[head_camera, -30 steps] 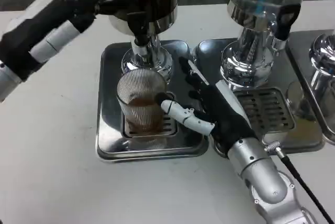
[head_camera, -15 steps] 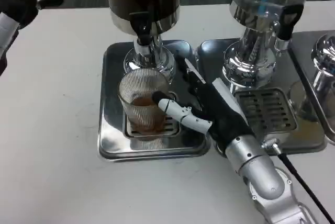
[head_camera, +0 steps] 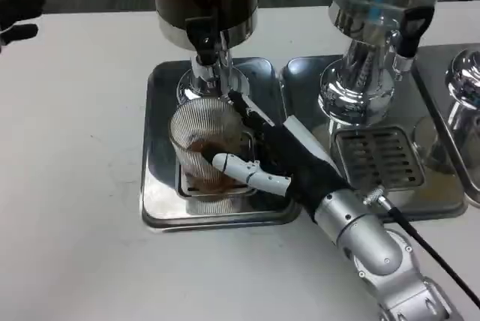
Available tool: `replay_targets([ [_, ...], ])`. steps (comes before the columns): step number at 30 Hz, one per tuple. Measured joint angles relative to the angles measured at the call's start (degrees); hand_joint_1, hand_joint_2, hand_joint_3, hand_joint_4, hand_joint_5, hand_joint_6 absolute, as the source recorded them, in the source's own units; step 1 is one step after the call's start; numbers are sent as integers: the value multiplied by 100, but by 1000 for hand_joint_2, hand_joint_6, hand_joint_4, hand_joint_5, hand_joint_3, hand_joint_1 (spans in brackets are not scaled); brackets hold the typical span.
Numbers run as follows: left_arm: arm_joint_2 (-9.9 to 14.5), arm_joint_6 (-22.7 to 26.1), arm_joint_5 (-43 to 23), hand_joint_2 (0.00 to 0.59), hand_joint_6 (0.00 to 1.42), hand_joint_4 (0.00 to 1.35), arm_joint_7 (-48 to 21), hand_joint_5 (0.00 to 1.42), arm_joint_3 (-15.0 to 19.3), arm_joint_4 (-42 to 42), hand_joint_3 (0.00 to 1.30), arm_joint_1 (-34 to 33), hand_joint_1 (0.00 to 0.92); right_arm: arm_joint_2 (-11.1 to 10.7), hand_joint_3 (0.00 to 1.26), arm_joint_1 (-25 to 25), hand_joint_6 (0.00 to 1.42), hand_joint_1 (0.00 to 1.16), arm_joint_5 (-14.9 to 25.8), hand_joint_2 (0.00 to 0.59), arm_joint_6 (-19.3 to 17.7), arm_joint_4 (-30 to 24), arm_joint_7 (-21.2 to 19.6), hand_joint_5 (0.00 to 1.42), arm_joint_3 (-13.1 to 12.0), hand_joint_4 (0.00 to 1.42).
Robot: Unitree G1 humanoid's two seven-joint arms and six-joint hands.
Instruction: Grasp the cup under the faucet to collect the drink, then remove the cup.
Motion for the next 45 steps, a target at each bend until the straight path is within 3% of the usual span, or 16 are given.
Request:
replay_targets([
  [12,2,77,16,98,239,240,95,190,28,0,394,266,0,-60,0,-170,0,425,-79,194,-134,251,14,0,124,0],
  [23,2,126,52,103,240,249,131,195,25,8,405,336,0,-178,0,-244,52,591,-371,202,-133,264,-63,0,273,0],
  [30,2,143,90,106,241,264,163,201,24,26,415,385,0,-166,0,-246,78,600,-555,202,-82,237,-263,3,306,0],
  [39,0,173,94,107,251,267,179,201,20,27,422,509,0,-12,0,-246,182,602,-676,202,50,190,-450,120,441,0],
  [45,0,187,95,91,254,274,221,201,20,27,427,587,0,34,14,-268,281,603,-793,202,80,184,-572,227,495,113],
])
